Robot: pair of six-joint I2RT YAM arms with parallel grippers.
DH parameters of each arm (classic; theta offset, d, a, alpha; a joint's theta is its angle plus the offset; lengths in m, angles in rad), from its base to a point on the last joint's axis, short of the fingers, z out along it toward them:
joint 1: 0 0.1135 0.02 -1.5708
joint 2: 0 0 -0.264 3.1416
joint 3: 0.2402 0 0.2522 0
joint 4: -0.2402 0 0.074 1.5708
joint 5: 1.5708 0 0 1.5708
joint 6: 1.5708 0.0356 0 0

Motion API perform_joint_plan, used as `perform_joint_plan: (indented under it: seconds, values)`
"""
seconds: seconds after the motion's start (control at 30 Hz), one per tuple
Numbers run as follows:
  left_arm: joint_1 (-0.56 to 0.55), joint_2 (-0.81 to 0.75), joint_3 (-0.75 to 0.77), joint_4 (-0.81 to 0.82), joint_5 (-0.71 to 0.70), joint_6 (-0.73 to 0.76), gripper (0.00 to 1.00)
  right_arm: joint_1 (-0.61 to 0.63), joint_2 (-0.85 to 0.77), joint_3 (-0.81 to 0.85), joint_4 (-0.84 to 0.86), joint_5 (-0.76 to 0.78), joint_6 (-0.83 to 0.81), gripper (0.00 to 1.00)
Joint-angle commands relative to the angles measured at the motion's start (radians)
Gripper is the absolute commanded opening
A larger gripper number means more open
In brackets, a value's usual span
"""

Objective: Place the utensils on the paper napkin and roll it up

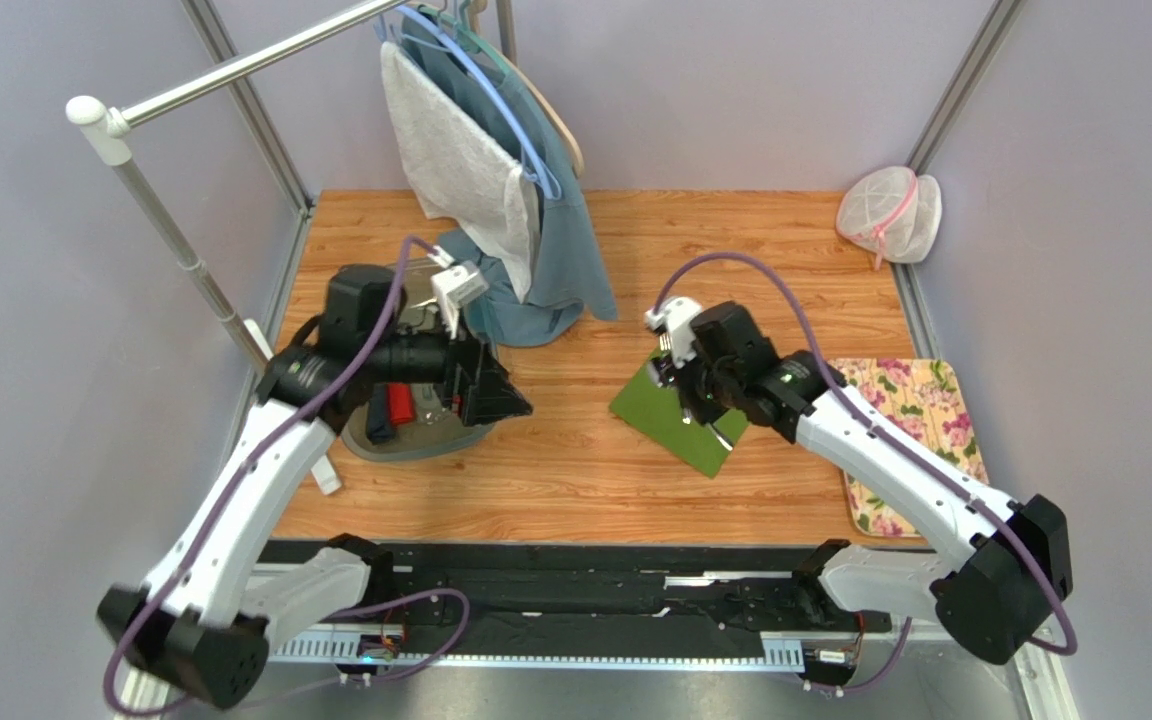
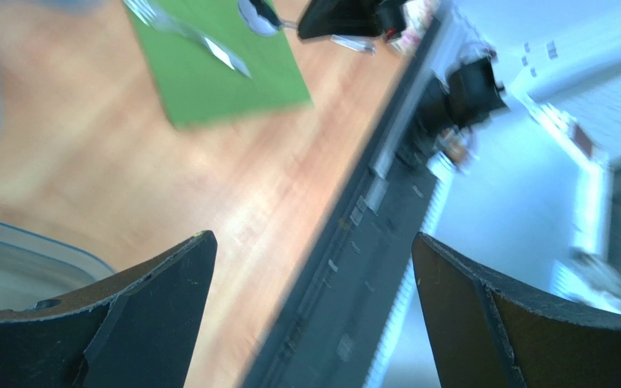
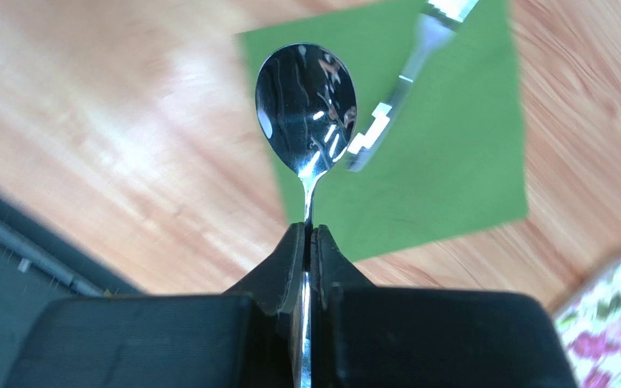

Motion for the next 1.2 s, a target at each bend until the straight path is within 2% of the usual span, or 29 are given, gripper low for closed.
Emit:
perform_joint_plan:
  seconds: [0.0,0.03,0.13,0.33,0.57,0.87,1.17]
  values:
    - [-0.006,-0.238,-0.08,0.23,-0.235,-0.022,0.99,-0.135,-0.016,-0.047,0.197,0.061,0.154,0.0]
    - [-0.005,-0.307,-0.093,0.278,-0.296,-0.012,0.99,-0.162,-0.004,-0.052,0.22,0.107,0.168,0.0]
    - [-0.005,-0.366,-0.115,0.281,-0.326,0.041,0.99,-0.219,0.059,-0.05,0.296,0.13,0.239,0.0]
    - [-0.005,-0.346,-0.078,0.166,-0.289,0.018,0.99,-0.273,0.225,-0.012,0.38,0.132,0.337,0.0]
    - [-0.005,-0.392,-0.129,0.205,-0.308,0.004,0.99,-0.279,0.318,-0.024,0.513,0.083,0.339,0.02]
    - [-0.005,-0.341,-0.123,0.211,-0.245,-0.025,0.99,-0.281,0.409,-0.013,0.563,0.093,0.306,0.06]
    - [-0.005,-0.344,-0.132,0.204,-0.22,-0.013,0.99,-0.279,0.475,-0.003,0.596,0.103,0.3,0.07]
